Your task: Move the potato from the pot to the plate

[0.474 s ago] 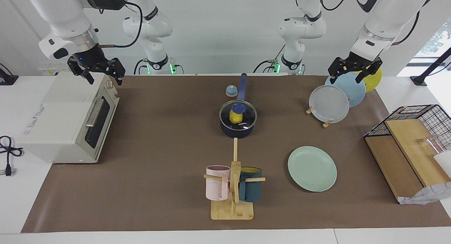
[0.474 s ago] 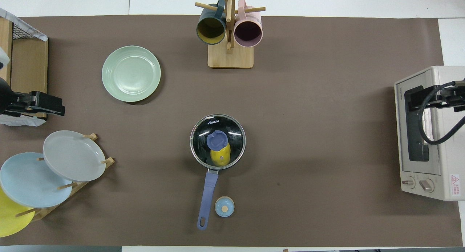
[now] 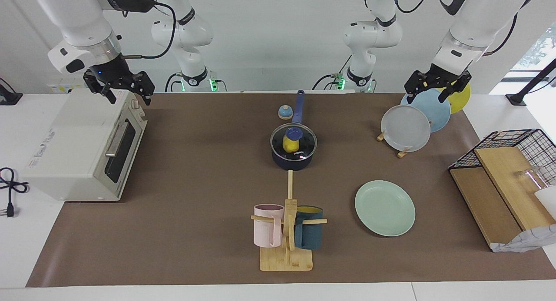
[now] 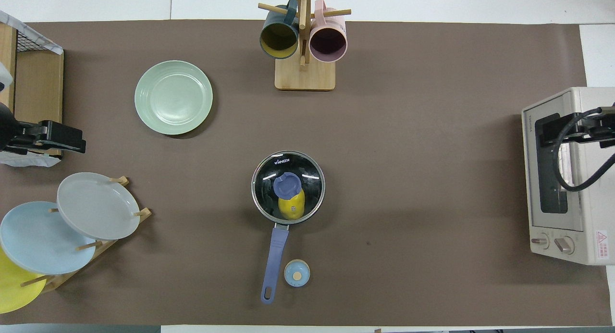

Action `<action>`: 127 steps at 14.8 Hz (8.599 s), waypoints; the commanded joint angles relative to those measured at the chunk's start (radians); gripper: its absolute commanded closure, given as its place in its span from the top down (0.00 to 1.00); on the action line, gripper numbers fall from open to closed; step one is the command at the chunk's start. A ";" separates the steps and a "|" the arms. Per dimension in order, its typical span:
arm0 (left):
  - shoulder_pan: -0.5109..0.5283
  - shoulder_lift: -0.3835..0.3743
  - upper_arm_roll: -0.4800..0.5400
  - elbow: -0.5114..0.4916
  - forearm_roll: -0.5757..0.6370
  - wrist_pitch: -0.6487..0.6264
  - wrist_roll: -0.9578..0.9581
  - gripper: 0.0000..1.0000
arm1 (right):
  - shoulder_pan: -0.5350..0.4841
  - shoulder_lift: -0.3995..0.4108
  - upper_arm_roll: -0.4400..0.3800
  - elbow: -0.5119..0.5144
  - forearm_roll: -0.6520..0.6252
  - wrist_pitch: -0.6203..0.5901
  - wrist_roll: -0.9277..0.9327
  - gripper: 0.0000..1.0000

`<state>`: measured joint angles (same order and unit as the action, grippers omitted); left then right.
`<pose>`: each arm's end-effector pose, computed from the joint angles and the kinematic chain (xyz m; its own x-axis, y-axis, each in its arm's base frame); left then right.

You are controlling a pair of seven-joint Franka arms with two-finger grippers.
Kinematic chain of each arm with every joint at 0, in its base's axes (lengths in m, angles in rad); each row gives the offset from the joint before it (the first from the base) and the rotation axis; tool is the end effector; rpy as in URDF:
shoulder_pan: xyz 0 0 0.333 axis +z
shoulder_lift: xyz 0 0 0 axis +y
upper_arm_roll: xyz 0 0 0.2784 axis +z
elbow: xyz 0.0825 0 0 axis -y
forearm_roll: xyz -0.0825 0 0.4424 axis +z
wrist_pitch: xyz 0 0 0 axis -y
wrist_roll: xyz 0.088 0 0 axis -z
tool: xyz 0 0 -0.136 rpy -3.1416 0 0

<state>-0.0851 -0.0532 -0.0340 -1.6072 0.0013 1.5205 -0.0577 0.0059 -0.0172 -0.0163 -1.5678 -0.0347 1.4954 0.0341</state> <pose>0.5877 -0.0705 0.5664 0.9976 -0.0611 -0.0333 -0.0613 -0.9981 -0.0050 0.5986 -0.0112 0.5636 0.9974 -0.0470 -0.0539 -0.0451 -0.9983 0.0363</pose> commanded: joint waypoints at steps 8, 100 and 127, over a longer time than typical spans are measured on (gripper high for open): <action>0.013 -0.011 -0.006 -0.011 -0.009 0.000 0.007 1.00 | 0.084 -0.006 0.016 -0.012 0.096 0.069 -0.003 1.00; -0.610 0.254 -0.029 -0.458 -0.021 0.797 -0.566 1.00 | -0.021 0.013 0.010 -0.052 -0.007 0.076 -0.141 1.00; -0.602 0.254 -0.018 -0.279 -0.060 0.571 -0.580 0.00 | -0.040 0.013 0.009 -0.044 0.013 0.065 -0.122 1.00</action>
<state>-0.6868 0.2233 -0.0660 -1.9702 -0.0398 2.2091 -0.6373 -0.0187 -0.0010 -0.0135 -1.6211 -0.0321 1.5777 -0.1030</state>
